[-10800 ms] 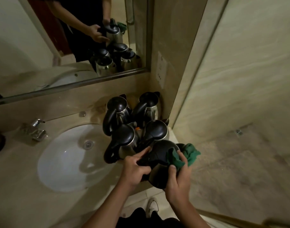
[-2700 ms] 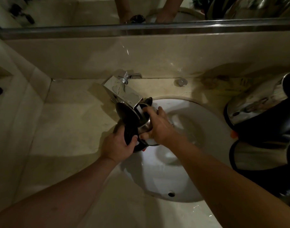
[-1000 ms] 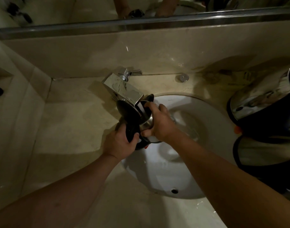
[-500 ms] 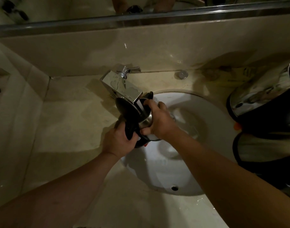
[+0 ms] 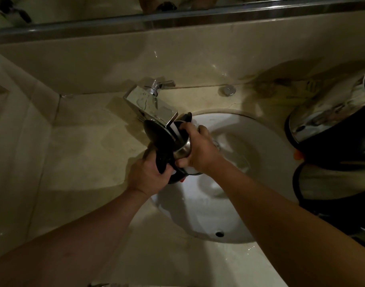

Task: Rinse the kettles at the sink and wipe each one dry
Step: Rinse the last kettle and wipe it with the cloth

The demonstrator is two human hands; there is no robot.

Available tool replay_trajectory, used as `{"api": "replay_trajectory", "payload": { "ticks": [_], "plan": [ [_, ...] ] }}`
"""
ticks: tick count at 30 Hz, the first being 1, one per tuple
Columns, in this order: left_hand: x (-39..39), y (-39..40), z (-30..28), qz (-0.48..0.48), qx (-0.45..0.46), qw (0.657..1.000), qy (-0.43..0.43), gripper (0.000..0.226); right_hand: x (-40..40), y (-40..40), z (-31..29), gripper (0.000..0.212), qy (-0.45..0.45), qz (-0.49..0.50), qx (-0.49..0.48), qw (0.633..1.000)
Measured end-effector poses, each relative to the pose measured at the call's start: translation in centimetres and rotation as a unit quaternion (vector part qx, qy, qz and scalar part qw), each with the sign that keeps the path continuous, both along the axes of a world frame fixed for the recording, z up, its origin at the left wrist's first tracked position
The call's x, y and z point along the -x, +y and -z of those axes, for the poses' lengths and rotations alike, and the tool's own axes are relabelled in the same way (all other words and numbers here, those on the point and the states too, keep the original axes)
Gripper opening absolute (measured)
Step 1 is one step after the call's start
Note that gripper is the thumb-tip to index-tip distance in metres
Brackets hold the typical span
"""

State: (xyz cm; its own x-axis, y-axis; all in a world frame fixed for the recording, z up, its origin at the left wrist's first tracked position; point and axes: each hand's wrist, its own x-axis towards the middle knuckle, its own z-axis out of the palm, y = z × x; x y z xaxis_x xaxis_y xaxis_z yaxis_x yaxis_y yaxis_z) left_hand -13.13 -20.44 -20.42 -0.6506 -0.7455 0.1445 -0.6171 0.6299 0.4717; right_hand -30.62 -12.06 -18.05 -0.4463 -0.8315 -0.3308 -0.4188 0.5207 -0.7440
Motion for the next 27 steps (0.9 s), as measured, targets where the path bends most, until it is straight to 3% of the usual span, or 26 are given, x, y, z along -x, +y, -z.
{"api": "replay_trajectory", "payload": {
  "ticks": [13, 22, 27],
  "plan": [
    [-0.06, -0.08, 0.28, -0.009, -0.025, 1.000, -0.002, 0.058, -0.04, 0.10, 0.33, 0.107, 0.004, -0.001, 0.006, 1.000],
    [0.00, 0.03, -0.05, -0.003, -0.019, 1.000, -0.007, 0.051, -0.14, 0.24, 0.05, 0.106, -0.004, 0.005, 0.006, 1.000],
    [-0.16, -0.08, 0.08, 0.006, -0.028, 1.000, -0.002, 0.054, -0.03, 0.36, -0.20, 0.127, -0.001, -0.002, 0.004, 1.000]
  ]
}}
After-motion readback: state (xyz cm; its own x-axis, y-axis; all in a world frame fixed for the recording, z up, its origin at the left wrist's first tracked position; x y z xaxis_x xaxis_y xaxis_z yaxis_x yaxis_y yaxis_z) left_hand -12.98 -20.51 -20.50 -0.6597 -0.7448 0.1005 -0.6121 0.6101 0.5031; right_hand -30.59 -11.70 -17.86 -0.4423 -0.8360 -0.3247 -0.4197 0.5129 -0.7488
